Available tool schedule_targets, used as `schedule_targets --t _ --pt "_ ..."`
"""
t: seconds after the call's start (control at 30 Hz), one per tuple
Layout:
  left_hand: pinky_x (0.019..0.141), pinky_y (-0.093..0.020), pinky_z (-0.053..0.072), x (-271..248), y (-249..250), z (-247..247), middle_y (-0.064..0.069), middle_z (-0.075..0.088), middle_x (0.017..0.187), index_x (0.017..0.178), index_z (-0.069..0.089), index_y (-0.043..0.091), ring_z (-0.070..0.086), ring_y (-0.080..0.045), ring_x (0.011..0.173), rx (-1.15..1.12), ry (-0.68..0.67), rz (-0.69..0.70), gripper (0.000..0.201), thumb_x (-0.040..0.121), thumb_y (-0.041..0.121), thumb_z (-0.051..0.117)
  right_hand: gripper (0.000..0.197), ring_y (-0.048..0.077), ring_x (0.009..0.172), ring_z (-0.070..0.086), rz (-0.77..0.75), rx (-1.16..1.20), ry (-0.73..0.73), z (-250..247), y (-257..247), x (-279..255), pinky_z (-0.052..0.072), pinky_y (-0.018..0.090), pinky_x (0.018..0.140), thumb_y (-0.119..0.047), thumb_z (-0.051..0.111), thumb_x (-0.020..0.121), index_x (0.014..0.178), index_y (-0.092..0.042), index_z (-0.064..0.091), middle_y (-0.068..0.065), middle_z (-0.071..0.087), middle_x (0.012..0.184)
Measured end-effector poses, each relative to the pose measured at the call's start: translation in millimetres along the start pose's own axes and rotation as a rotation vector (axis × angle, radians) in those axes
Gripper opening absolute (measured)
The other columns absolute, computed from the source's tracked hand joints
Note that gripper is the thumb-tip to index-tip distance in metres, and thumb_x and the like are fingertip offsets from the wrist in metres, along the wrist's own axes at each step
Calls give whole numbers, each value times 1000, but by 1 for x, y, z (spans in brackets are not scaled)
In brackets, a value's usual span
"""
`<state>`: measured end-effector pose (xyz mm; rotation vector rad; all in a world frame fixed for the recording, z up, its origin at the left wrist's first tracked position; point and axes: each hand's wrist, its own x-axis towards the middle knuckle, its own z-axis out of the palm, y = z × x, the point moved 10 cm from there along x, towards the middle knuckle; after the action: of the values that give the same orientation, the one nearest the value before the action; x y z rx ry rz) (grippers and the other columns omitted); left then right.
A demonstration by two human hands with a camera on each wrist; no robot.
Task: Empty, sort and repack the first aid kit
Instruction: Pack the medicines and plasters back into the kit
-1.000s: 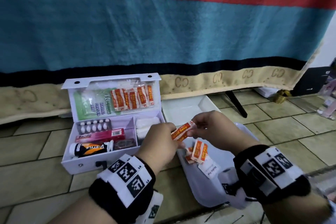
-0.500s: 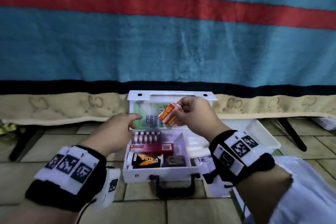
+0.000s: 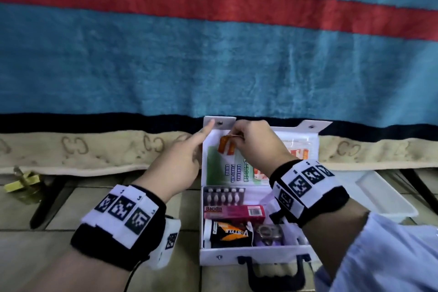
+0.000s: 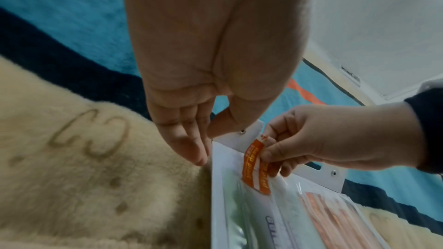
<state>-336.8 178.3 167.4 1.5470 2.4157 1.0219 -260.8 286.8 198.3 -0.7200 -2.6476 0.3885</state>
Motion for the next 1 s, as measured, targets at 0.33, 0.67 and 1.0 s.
schedule_targets --t 0.33,0.67,1.0 --pt "83 -34 51 14 -25 25 1 56 92 133 11 67 56 -17 78 -171 40 0 87 88 7 55 22 26 82 62 -32 -273 -103 1 -14 12 39 27 65 -3 48 84 81 -20 60 3 67 83" --pt "67 -18 47 20 -30 22 8 59 72 126 9 73 57 -4 64 -61 120 -2 99 82 3 64 14 23 86 63 -40 -90 -125 14 -21 9 52 32 76 -17 68 77 90 -23 67 6 69 91" --pt "59 -4 38 18 -27 22 2 57 78 130 9 65 53 -8 64 -57 99 8 95 82 8 68 7 22 79 63 96 220 66 11 13 3 52 33 72 -12 62 85 84 -18 66 5 69 82"
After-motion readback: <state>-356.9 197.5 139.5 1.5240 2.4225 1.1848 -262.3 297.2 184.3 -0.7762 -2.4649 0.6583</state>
